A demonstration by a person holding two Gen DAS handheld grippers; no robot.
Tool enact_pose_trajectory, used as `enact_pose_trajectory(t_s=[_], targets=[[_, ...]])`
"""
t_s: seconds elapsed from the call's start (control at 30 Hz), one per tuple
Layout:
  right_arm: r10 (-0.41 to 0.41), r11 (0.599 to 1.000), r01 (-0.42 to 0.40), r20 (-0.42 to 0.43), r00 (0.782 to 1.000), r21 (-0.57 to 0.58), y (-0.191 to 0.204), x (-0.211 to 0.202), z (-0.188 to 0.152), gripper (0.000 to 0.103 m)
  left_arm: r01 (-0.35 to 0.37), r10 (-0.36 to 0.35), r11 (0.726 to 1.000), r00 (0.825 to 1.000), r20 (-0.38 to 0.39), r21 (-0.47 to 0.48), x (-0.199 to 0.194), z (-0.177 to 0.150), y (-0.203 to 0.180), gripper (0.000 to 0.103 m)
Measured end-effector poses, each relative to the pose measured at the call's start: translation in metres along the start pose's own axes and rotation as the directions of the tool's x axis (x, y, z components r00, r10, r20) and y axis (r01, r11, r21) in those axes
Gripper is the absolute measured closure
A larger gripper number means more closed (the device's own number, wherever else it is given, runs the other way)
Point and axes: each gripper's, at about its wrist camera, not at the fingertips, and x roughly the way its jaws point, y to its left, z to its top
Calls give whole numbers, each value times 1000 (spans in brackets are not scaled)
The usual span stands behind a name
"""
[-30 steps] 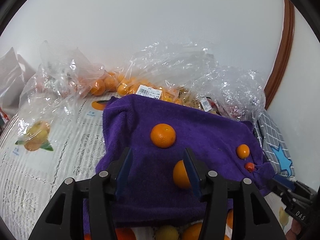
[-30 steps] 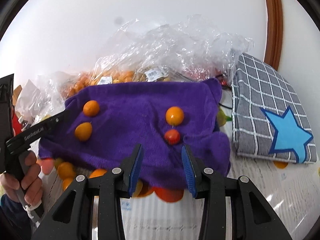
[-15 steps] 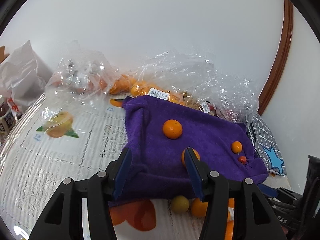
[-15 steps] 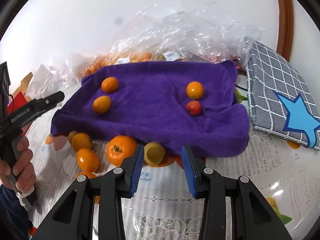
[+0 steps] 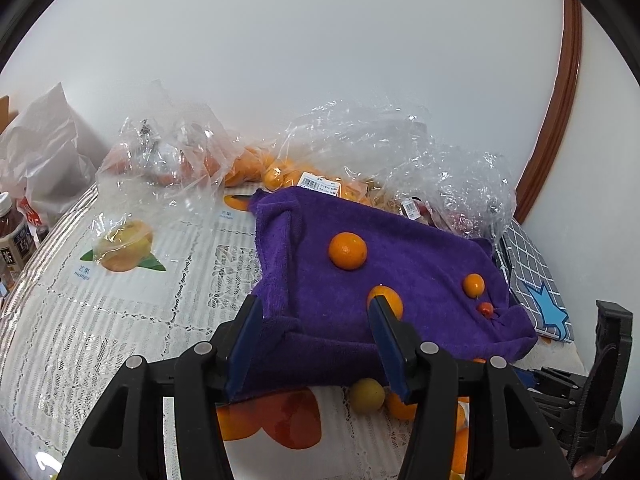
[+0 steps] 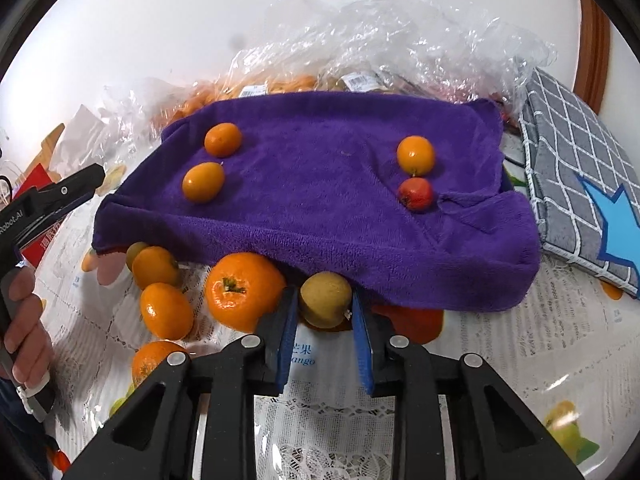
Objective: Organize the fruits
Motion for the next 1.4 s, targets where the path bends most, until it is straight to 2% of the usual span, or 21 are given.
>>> enact_pose_trajectory(t_s=[0.2,0.4,0.47,0.6,0.7,0.8,0.83,0.93,1.03,1.33,1.4], targets=[[-20,999,19,37,999,30,-16,-22,-5,76,7,-7,1000,1000,-6,0,0,0,0,50],[-48,999,49,-32,998,20,-30,-16,-18,76,23,-23,1000,1000,-7,-4,-1,0,0,50],[-48,999,49,-21,999,24,-30,-14,-16,76,27,-27,1000,999,-18,-5,0,-1,0,50],[-46,999,46,-1,999,29,-30,-13,-16,76,66,-66,998,997,-36,3,-1,-6,-1,50],[-33,999,32,24,999,44,-34,-19,-18,76,122,-120,992,991,-58,25,-4,-11,-7,50],[-16,997,13,38,999,80,-41,-23,-20,76,142,-137,989,987,-85,50,-5,-17,-14,50],[-11,995,7,43,999,97,-44,-24,-20,76,147,-141,987,986,-94,60,-4,-19,-17,51],[5,992,-11,48,999,127,-49,-24,-19,76,160,-150,983,982,-112,85,-3,-24,-24,62],[21,991,-26,37,999,129,-49,-20,-18,76,142,-126,983,983,-136,118,3,-28,-30,72],[10,996,-13,36,999,90,-42,-18,-20,76,137,-117,988,966,-228,74,21,-31,-24,73],[2,997,-5,36,999,78,-40,-18,-20,76,111,-85,989,969,-233,100,24,-33,-28,75]])
